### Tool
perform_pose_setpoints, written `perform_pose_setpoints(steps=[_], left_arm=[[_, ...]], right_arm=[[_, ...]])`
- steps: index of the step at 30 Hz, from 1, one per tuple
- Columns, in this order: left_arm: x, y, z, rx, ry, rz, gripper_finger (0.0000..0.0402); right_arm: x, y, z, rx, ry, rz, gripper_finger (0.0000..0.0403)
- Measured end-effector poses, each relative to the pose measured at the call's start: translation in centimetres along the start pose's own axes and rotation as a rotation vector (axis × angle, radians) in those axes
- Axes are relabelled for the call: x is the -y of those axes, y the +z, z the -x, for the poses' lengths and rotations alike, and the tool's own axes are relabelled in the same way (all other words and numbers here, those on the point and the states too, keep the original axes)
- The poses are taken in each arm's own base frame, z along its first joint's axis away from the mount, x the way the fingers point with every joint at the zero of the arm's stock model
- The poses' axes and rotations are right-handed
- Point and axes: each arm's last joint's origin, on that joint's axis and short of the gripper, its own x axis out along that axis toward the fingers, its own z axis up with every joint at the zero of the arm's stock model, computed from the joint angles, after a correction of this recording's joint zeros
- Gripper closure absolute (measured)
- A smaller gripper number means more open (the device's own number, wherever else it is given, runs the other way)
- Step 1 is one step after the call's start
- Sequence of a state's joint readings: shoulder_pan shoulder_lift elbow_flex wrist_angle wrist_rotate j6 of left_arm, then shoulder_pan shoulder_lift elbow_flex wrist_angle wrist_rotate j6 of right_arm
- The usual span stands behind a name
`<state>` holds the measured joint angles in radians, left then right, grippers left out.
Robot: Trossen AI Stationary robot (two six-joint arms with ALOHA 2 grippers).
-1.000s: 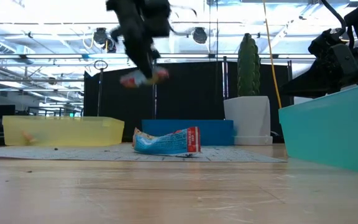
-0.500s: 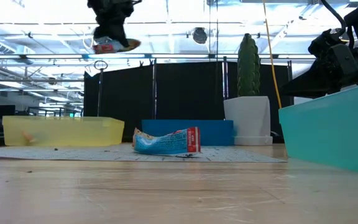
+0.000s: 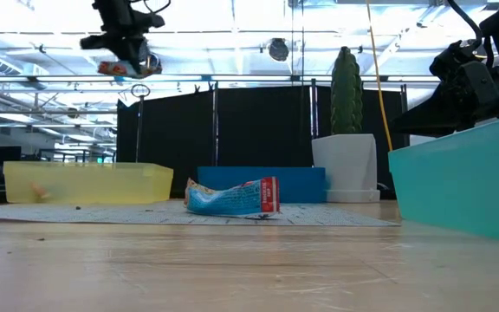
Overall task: Pick and place Granola Bars by type
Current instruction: Put the red granola bar into the yellow bin
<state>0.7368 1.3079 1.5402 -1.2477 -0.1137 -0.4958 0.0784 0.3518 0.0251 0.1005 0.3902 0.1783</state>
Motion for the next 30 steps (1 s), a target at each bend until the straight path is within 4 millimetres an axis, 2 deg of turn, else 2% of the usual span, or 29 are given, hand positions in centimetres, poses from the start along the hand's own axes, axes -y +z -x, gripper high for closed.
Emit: perform_pose_setpoints(steps=[3, 8, 23, 30], left_arm=[[-0.8, -0.2, -0.7, -0.009, 0.068, 0.086, 0.0391], [-1.9, -1.4, -3.0, -0.036, 0.12, 0.207, 0.0391], [-3.3, -5.9, -11.1, -0.091, 0.155, 0.271, 0.0391], [-3.9, -7.6, -13.5, -0.094, 0.107, 0.288, 0.0391]], right_arm=[[0.0, 0.0, 0.0, 0.0, 0.0, 0.0, 0.0245], [0.0, 0.0, 0.0, 0.0, 0.0, 0.0, 0.0245], [0.0, 0.0, 0.0, 0.0, 0.0, 0.0, 0.0245], [0.0, 0.0, 0.0, 0.0, 0.0, 0.0, 0.0245]])
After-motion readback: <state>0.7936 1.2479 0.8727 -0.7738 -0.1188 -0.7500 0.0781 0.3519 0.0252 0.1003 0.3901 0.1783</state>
